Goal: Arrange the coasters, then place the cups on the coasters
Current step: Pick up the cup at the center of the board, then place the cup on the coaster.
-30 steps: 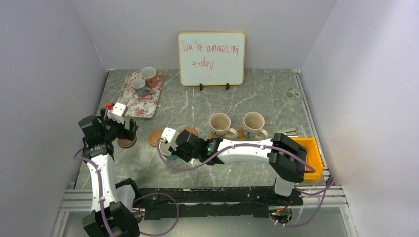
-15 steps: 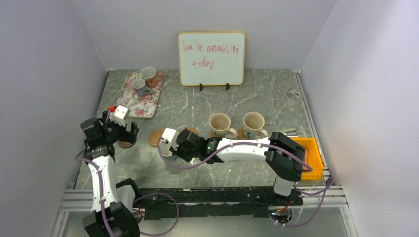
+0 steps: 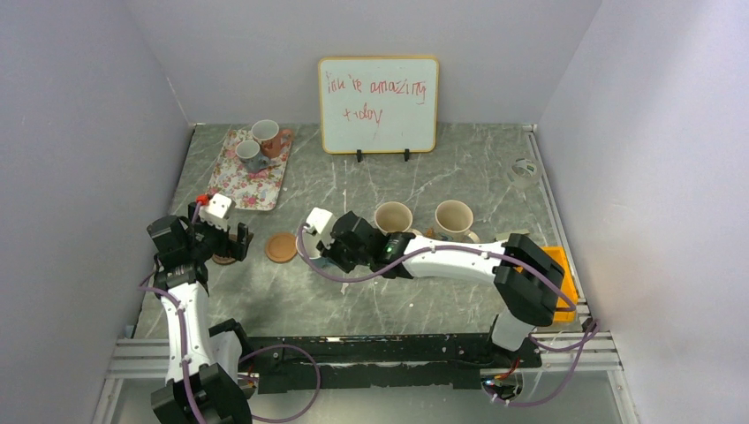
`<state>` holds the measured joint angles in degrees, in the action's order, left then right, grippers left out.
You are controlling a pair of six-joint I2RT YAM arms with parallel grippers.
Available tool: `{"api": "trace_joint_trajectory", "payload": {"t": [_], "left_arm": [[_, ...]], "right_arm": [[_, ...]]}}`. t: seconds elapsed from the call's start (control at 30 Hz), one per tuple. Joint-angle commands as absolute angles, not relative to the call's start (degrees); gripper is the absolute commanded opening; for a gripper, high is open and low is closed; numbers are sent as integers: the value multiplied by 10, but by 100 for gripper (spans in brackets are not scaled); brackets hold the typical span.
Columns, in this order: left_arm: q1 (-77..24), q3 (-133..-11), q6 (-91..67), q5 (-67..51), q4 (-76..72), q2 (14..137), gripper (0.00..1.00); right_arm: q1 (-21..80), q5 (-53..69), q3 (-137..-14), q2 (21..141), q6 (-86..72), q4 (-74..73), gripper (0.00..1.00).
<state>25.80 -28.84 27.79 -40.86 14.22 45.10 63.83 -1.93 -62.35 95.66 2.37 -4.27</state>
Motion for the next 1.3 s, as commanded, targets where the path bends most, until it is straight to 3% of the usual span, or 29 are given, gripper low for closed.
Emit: {"api": "trace_joint_trajectory", "payload": {"t": [0.0, 0.37, 1.27], "left_arm": [[261, -285, 283, -430, 127, 446, 97], [261, -283, 286, -430, 127, 447, 97], [261, -281, 288, -429, 126, 448, 97]], "right_arm": [[638, -30, -630, 911, 25, 17, 0], [616, -99, -609, 890, 36, 49, 0], [590, -106, -612, 940, 48, 47, 0]]}}
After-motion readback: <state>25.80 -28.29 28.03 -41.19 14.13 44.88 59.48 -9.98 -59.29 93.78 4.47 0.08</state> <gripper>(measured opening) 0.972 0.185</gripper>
